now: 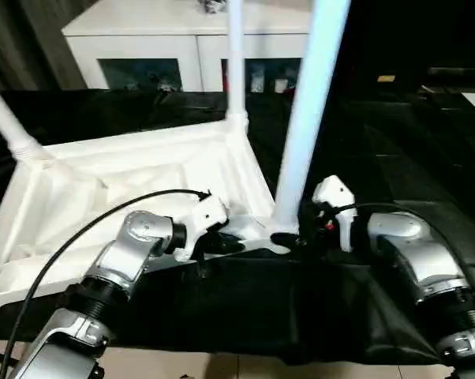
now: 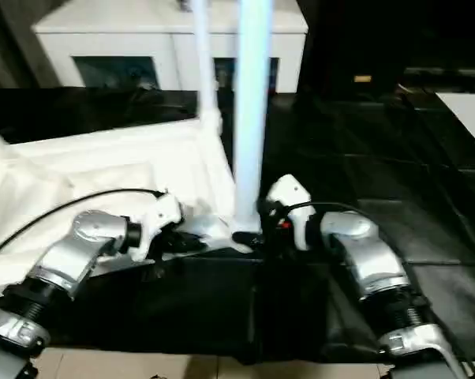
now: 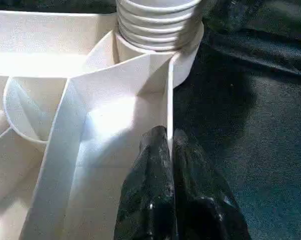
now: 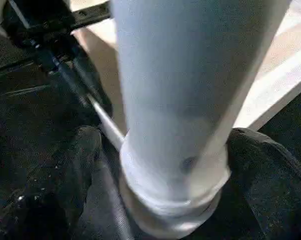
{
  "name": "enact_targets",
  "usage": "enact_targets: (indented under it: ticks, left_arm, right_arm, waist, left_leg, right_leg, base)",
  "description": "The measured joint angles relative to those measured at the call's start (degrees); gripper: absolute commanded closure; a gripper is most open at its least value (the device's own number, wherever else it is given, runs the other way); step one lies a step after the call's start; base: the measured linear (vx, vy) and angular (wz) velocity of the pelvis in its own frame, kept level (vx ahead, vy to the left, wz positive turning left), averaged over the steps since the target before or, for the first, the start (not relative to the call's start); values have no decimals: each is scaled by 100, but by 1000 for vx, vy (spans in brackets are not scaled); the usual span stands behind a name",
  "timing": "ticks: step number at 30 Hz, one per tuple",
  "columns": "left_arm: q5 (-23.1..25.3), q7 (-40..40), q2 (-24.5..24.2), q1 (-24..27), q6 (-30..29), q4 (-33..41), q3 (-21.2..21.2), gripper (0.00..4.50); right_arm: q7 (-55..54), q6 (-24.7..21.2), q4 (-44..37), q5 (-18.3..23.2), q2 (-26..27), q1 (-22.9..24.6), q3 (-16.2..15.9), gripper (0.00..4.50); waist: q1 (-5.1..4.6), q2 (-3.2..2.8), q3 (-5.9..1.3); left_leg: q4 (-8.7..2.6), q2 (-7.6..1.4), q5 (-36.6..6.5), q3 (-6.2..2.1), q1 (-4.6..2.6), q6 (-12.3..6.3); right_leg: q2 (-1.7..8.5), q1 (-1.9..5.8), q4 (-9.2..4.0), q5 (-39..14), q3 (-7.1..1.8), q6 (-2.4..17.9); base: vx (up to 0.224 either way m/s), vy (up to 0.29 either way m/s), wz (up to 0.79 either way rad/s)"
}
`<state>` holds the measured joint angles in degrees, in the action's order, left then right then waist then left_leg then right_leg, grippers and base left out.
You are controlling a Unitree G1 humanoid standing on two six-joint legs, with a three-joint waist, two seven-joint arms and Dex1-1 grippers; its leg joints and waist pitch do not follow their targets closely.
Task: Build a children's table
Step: Rotate leg to tighten
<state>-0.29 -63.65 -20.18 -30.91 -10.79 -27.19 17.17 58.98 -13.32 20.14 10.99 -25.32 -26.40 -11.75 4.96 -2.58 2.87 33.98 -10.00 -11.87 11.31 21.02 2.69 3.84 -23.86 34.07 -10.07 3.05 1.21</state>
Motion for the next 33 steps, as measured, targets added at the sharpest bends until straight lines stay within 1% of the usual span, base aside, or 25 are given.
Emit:
enact_targets:
  ticks: [2, 4, 5, 6, 8, 10, 12, 15, 17, 18, 19, 20, 26, 27, 28, 31, 33]
  left_arm:
    - [-1, -5, 0, 0, 0, 0, -1, 450]
    - [-1, -9, 7, 0, 0, 2, 0, 450]
    - [0, -9, 7, 0, 0, 2, 0, 450]
    - [0, -7, 6, 0, 1, 0, 0, 450]
    - [1, -3, 9, -1, 7, -5, 0, 450]
    - [2, 7, 7, -2, 16, -14, 0, 450]
    - [7, 12, 5, -2, 36, -24, 0, 450]
    - [14, 19, 6, -2, 54, -26, 3, 450]
    - [15, 23, 5, -2, 57, -28, 3, 450]
    - [15, 24, 4, -3, 63, -32, 3, 450]
    - [16, 25, 2, -5, 78, -49, 2, 450]
    - [16, 27, 1, -7, 88, -59, 3, 450]
    - [31, 125, -16, -7, 97, -94, -5, 450]
    - [43, 183, -7, -23, 97, -134, -20, 450]
    - [67, 321, 64, -69, 84, -228, -53, 450]
    - [235, 972, 360, -356, -37, -640, -128, 450]
    - [298, 1352, 582, -501, -160, -823, -154, 450]
  right_arm:
    - [32, 32, 8, -8, -3, 6, 0, 18]
    - [45, 52, 12, -14, -1, 5, -7, 56]
    - [44, 67, 27, -17, -1, 5, -8, 56]
    - [23, 97, 55, -30, 6, -2, -6, 67]
    - [-2, 119, 97, -45, 23, -18, -3, 67]
    - [-39, 149, 161, -54, 68, -24, 4, 100]
    - [-76, 170, 238, -57, 90, -55, 15, 104]
    - [-93, 233, 306, -70, 101, -72, 13, 144]
    - [-104, 256, 330, -91, 104, -84, 13, 147]
    - [-100, 268, 348, -103, 108, -96, 11, 160]
    - [-99, 283, 374, -123, 120, -112, 10, 160]
    - [-101, 289, 383, -146, 130, -121, 10, 174]
    - [-246, 447, 540, -208, 240, -137, 14, 179]
    - [-377, 442, 568, -213, 307, -138, 30, 179]
    - [-668, 385, 627, -215, 525, -136, 111, 180]
    - [-2005, 129, 756, -284, 1107, -156, 485, 180]
    - [-2729, -50, 808, -355, 1391, -224, 645, 181]
  waist:
    - [-8, 0, 0]
    - [-1, -1, -1]
    - [1, -1, -1]
    - [2, -1, -1]
    - [2, -1, -1]
    - [1, -2, -1]
    - [-1, -1, -1]
    - [-2, -1, -1]
    - [-1, -1, -1]
    - [0, -1, -1]
    - [-1, -1, -1]
    - [-2, -1, -1]
    - [-30, 1, -2]
    - [-44, 2, -3]
    - [-70, 3, -3]
    - [-154, 5, -5]
    - [-181, 6, -5]
  left_leg:
    - [12, 0, 1, 2, 2, -1]
    - [13, 0, 4, 2, 3, -7]
    - [14, 0, 18, 2, 3, -29]
    - [14, 0, 18, 2, 3, -30]
    - [14, 0, 18, 2, 2, -30]
    - [16, 0, 19, 2, 2, -30]
    - [19, 0, 19, 2, 2, -31]
    - [24, 0, 18, 2, 3, -30]
    - [25, 0, 18, 2, 3, -30]
    - [27, -1, 19, 2, 3, -31]
    - [32, -1, 19, 2, 3, -31]
    - [35, -2, 18, 2, 2, -31]
    - [49, -5, 18, 1, -2, -30]
    - [50, -5, 18, 1, -4, -30]
    - [50, -5, 16, 0, -5, -26]
    - [54, -2, 8, -2, -18, 11]
    - [55, 2, 13, -2, -30, 19]
  right_leg:
    - [1, 1, 4, 1, -3, -1]
    - [2, 0, 5, 1, -3, -1]
    - [2, 0, 7, 1, -3, -1]
    - [1, -1, 9, 1, -3, -1]
    - [1, -1, 11, 1, -2, -1]
    - [1, -1, 13, 1, -2, -1]
    - [1, 0, 14, 1, -2, -1]
    - [2, 0, 17, 1, -2, -1]
    - [1, -1, 20, 1, -2, -1]
    - [1, -1, 24, 1, -2, -1]
    - [1, -2, 29, 0, -2, -1]
    - [2, -2, 33, 0, -2, -1]
    - [1, 2, 44, 1, -2, -1]
    - [1, 6, 45, 1, -2, -1]
    - [1, 12, 46, 3, -2, 1]
    - [6, 22, 40, 16, -2, -6]
    - [12, 35, 36, 18, -2, -5]
  base:
    - [0, 0, 0]
    - [0, 0, 0]
    - [0, 0, 0]
    - [0, 0, 0]
    - [0, 0, 0]
    - [0, 0, 0]
    - [0, 0, 0]
    - [0, 0, 0]
    - [0, 0, 0]
    - [0, 0, 0]
    - [0, 0, 0]
    - [0, 0, 0]
    - [0, 0, 0]
    - [0, 0, 0]
    - [0, 0, 0]
    - [0, 0, 0]
    - [0, 0, 0]
